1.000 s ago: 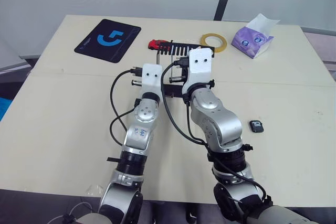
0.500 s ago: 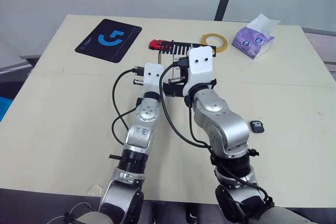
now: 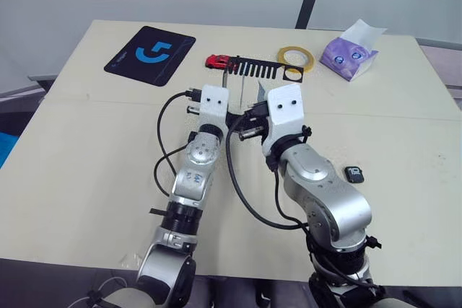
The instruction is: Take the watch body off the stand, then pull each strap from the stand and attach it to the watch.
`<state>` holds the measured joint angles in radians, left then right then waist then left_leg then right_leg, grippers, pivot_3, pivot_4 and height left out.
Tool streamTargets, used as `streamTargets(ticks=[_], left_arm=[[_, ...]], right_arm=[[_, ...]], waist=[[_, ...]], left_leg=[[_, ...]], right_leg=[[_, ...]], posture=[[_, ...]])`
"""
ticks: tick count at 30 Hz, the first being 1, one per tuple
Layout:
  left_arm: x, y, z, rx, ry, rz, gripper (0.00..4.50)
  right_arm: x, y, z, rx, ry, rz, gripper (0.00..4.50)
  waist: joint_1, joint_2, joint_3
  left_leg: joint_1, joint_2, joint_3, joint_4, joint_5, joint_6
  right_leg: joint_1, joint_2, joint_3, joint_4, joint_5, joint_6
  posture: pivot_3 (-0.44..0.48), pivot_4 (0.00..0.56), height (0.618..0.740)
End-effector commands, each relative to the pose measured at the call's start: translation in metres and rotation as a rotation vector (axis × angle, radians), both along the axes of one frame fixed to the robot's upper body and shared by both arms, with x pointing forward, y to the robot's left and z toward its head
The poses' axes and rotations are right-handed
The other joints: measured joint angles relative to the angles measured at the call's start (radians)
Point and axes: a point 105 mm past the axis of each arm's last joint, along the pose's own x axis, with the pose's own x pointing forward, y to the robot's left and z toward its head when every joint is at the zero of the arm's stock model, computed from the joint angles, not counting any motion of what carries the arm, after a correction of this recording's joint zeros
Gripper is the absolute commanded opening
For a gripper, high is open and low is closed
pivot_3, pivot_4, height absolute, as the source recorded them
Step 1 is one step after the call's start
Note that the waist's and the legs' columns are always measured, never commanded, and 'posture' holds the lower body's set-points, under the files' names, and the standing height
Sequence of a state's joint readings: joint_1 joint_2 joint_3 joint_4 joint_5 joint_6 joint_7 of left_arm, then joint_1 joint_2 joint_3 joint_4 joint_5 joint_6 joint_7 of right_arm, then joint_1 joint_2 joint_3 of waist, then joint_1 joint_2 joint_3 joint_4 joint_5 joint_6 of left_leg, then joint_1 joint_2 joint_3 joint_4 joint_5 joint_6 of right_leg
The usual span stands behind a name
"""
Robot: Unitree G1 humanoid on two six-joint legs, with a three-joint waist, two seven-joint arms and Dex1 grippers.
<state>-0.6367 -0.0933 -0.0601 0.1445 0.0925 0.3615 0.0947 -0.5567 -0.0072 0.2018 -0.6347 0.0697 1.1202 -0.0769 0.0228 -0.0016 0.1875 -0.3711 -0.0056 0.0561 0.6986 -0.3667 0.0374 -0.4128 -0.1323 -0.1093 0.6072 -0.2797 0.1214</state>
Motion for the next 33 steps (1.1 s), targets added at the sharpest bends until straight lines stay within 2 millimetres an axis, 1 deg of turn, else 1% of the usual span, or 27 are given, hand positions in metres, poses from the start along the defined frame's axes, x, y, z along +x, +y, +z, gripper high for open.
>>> streamTargets(ticks=[1, 2, 3, 4, 5, 6, 7, 9, 11, 13, 14, 17, 19, 21, 23, 25, 27, 30, 33], left_arm=[[-0.015, -0.009, 0.003, 0.01, -0.025, -0.121, 1.91], [-0.02, -0.004, 0.002, 0.027, -0.03, -0.14, 2.44], [-0.024, 0.002, 0.001, 0.036, -0.025, -0.153, 2.74], [-0.027, 0.009, 0.001, 0.05, -0.022, -0.16, 3.22], [-0.031, 0.019, 0.001, 0.066, -0.018, -0.163, 3.44], [-0.036, 0.029, 0.001, 0.068, -0.009, -0.168, 4.02], [-0.04, 0.036, 0.002, 0.072, -0.001, -0.178, 4.46], [-0.048, 0.046, 0.003, 0.074, 0.015, -0.213, 4.49], [-0.06, 0.058, 0.004, 0.069, 0.058, -0.331, 4.49], [-0.077, 0.061, 0.016, 0.045, 0.066, -0.535, 4.49], [-0.087, 0.064, 0.021, 0.026, 0.098, -0.647, 4.49], [-0.113, 0.069, 0.032, -0.035, 0.185, -0.901, 4.49], [-0.123, 0.07, 0.039, -0.062, 0.2, -1.008, 4.49], [-0.128, 0.068, 0.044, -0.104, 0.232, -1.077, 4.49], [-0.128, 0.063, 0.055, -0.194, 0.233, -1.132, 4.49], [-0.124, 0.057, 0.066, -0.233, 0.193, -1.15, 4.49], [-0.121, 0.05, 0.072, -0.255, 0.168, -1.159, 4.49], [-0.122, 0.038, 0.076, -0.262, 0.164, -1.192, 4.49], [-0.129, 0.018, 0.075, -0.235, 0.158, -1.255, 4.49]], right_arm=[[-0.008, -0.007, 0.014, 0.007, -0.061, 0.038, 0.0], [-0.009, -0.007, 0.015, -0.011, -0.063, 0.066, 0.0], [-0.01, -0.007, 0.015, -0.029, -0.066, 0.094, 0.0], [-0.011, -0.008, 0.015, -0.042, -0.065, 0.119, 0.0], [-0.013, -0.009, 0.015, -0.053, -0.06, 0.149, 0.0], [-0.014, -0.01, 0.015, -0.065, -0.058, 0.18, 0.0], [-0.016, -0.011, 0.015, -0.074, -0.054, 0.207, 0.0], [-0.019, -0.013, 0.015, -0.077, -0.041, 0.262, 0.0], [-0.024, -0.016, 0.014, -0.067, -0.01, 0.355, 0.0], [-0.032, -0.016, 0.014, -0.039, 0.022, 0.479, 0.0], [-0.038, -0.015, 0.016, -0.025, 0.033, 0.557, 0.0], [-0.051, -0.014, 0.02, 0.014, 0.062, 0.731, 0.0], [-0.055, -0.016, 0.021, 0.034, 0.082, 0.799, 0.0], [-0.058, -0.018, 0.022, 0.049, 0.101, 0.858, 0.0], [-0.061, -0.019, 0.023, 0.075, 0.126, 0.923, 0.0], [-0.065, -0.018, 0.024, 0.073, 0.141, 0.986, 0.0], [-0.067, -0.017, 0.024, 0.065, 0.15, 1.023, 0.0], [-0.066, -0.017, 0.022, 0.069, 0.167, 1.041, 0.0], [-0.065, -0.015, 0.02, 0.061, 0.178, 1.049, 0.0]], waist=[[-0.003, 0.0, 0.0], [-0.006, 0.0, 0.0], [-0.007, 0.0, 0.0], [-0.012, 0.0, 0.0], [-0.021, 0.0, 0.0], [-0.025, 0.001, 0.0], [-0.028, 0.001, 0.001], [-0.027, 0.001, 0.001], [-0.028, 0.002, 0.001], [-0.03, 0.002, 0.001], [-0.029, 0.003, 0.002], [-0.028, 0.004, 0.003], [-0.025, 0.004, 0.003], [-0.024, 0.004, 0.003], [-0.024, 0.004, 0.003], [-0.024, 0.004, 0.003], [-0.024, 0.004, 0.003], [-0.026, 0.004, 0.003], [-0.027, 0.004, 0.003]], left_leg=[[0.0, 0.0, 0.0, -0.001, 0.0, 0.0], [0.0, 0.0, 0.0, -0.001, 0.0, 0.0], [0.0, 0.0, 0.0, -0.001, 0.0, 0.0], [0.0, 0.001, 0.0, -0.001, 0.0, 0.0], [0.0, 0.001, 0.0, -0.002, 0.0, 0.0], [0.0, 0.001, 0.0, -0.002, 0.0, 0.0], [0.0, 0.001, 0.0, -0.001, 0.0, 0.0], [0.0, 0.001, 0.0, -0.001, 0.0, 0.0], [0.0, 0.001, 0.0, -0.001, 0.0, 0.0], [0.0, 0.002, 0.0, -0.001, 0.0, -0.001], [0.0, 0.002, 0.0, -0.001, 0.0, -0.001], [0.0, 0.002, -0.002, -0.001, 0.0, -0.001], [0.0, 0.002, -0.003, -0.001, 0.0, -0.001], [0.0, 0.001, -0.005, -0.001, 0.0, -0.001], [0.0, 0.0, -0.006, -0.001, 0.0, -0.001], [0.0, 0.0, -0.006, -0.001, 0.0, -0.001], [0.0, 0.0, -0.006, -0.001, 0.0, -0.001], [0.0, 0.0, -0.005, -0.001, 0.0, -0.001], [0.001, 0.0, -0.004, -0.001, 0.0, -0.001]], right_leg=[[0.0, 0.0, 0.0, 0.0, 0.0, 0.0], [-0.001, 0.001, 0.0, 0.0, 0.0, 0.0], [-0.001, 0.001, 0.0, 0.0, 0.0, 0.0], [-0.001, 0.001, 0.0, 0.0, 0.0, 0.0], [-0.001, 0.001, 0.0, 0.0, 0.0, 0.0], [-0.001, 0.001, 0.0, -0.001, 0.0, 0.0], [-0.001, 0.0, 0.0, -0.001, 0.0, 0.0], [-0.001, 0.0, 0.0, 0.0, 0.0, 0.0], [-0.001, 0.001, 0.0, 0.0, 0.0, 0.0], [-0.001, 0.001, 0.001, 0.0, 0.0, -0.001], [-0.001, 0.001, 0.0, 0.0, 0.0, -0.001], [-0.001, 0.0, 0.0, -0.001, 0.0, -0.001], [0.001, 0.0, 0.0, -0.002, 0.0, -0.001], [0.002, -0.001, 0.0, -0.003, 0.0, -0.001], [0.003, -0.001, 0.0, -0.003, 0.0, -0.001], [0.003, -0.001, 0.0, -0.003, 0.0, -0.001], [0.003, 0.0, 0.0, -0.002, 0.0, -0.001], [0.003, 0.001, -0.001, -0.002, 0.0, -0.001], [0.002, 0.001, -0.001, -0.002, 0.0, -0.001]], posture=[[0.0, 0.15, 0.738], [0.0, 0.15, 0.738], [0.0, 0.15, 0.738], [0.0, 0.15, 0.738], [0.0, 0.15, 0.738], [0.0, 0.15, 0.738], [0.0, 0.15, 0.738], [0.0, 0.15, 0.738], [0.0, 0.15, 0.738], [0.0, 0.15, 0.738], [0.0, 0.15, 0.738], [0.0, 0.15, 0.738], [0.0, 0.15, 0.738], [0.0, 0.15, 0.738], [0.0, 0.15, 0.738], [0.0, 0.15, 0.738], [0.0, 0.15, 0.738], [0.0, 0.15, 0.738], [0.0, 0.15, 0.738]])
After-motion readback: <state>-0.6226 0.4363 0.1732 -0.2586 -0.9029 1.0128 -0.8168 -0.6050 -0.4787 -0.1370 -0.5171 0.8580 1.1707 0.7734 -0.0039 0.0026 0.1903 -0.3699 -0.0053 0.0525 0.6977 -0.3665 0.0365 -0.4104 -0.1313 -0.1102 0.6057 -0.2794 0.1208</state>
